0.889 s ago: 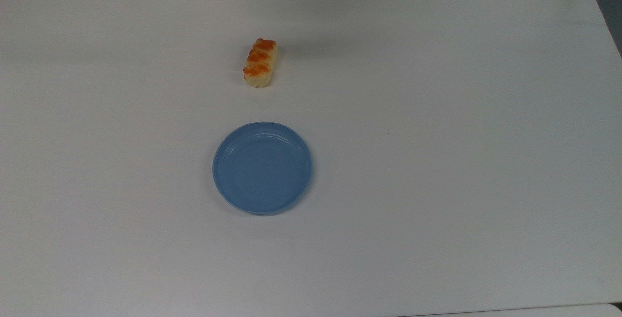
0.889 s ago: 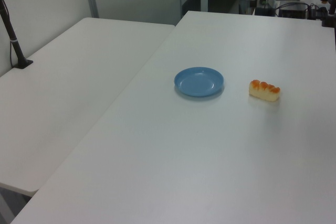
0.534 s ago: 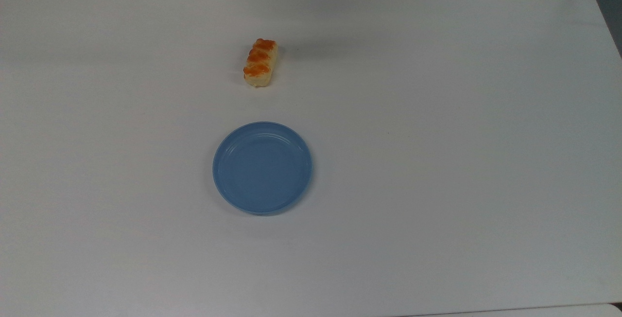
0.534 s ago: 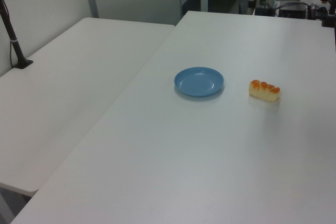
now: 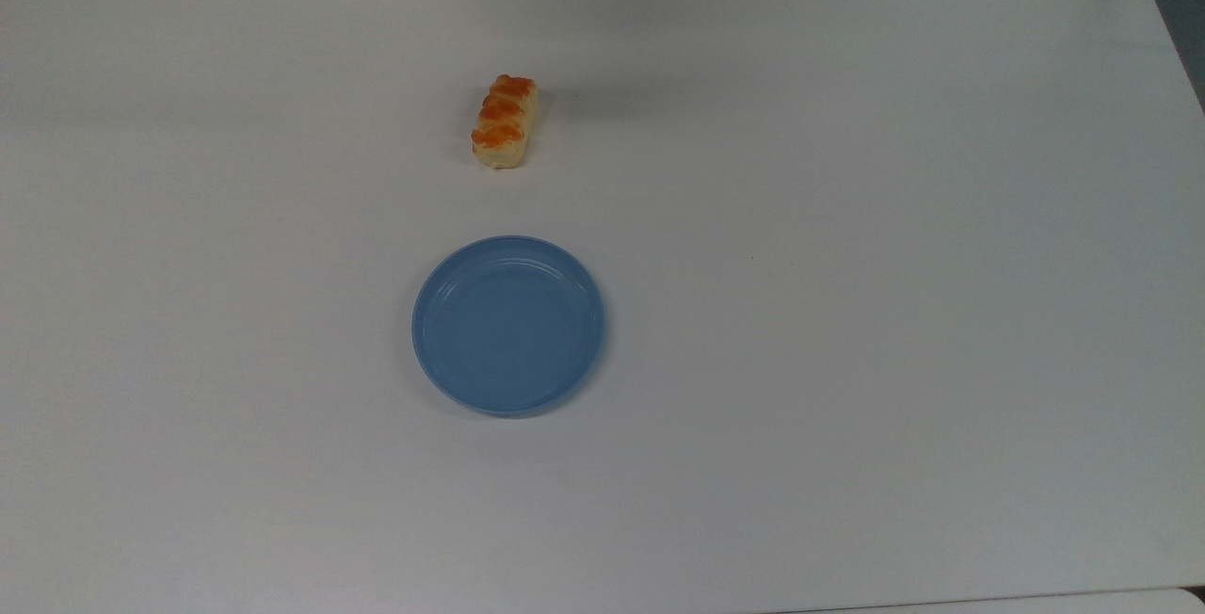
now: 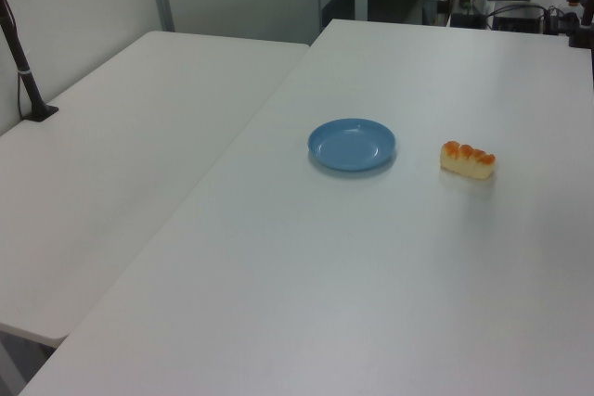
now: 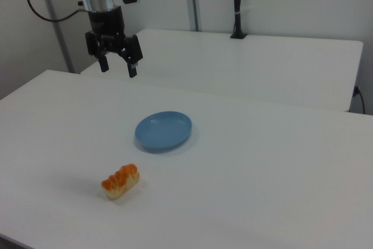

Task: Put the bread on a plate

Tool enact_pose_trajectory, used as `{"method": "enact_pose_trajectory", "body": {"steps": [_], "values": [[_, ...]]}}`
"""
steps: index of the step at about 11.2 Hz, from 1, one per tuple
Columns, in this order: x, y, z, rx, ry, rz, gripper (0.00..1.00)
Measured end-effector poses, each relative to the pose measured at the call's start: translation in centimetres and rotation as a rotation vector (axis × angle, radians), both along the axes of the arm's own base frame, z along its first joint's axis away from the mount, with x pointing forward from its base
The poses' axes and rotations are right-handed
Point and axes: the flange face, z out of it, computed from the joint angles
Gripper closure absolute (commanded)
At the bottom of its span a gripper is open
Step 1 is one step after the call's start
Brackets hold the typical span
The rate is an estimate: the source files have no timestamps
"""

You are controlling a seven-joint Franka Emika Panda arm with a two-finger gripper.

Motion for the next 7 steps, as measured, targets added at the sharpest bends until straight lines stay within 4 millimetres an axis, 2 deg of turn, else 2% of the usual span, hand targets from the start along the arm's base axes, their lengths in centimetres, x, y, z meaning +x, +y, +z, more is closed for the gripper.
{"method": "enact_pose_trajectory", "body": {"steps": [7], "values": [[0.35, 0.05, -1.23, 0.001, 0.010, 0.001, 0.00]]}}
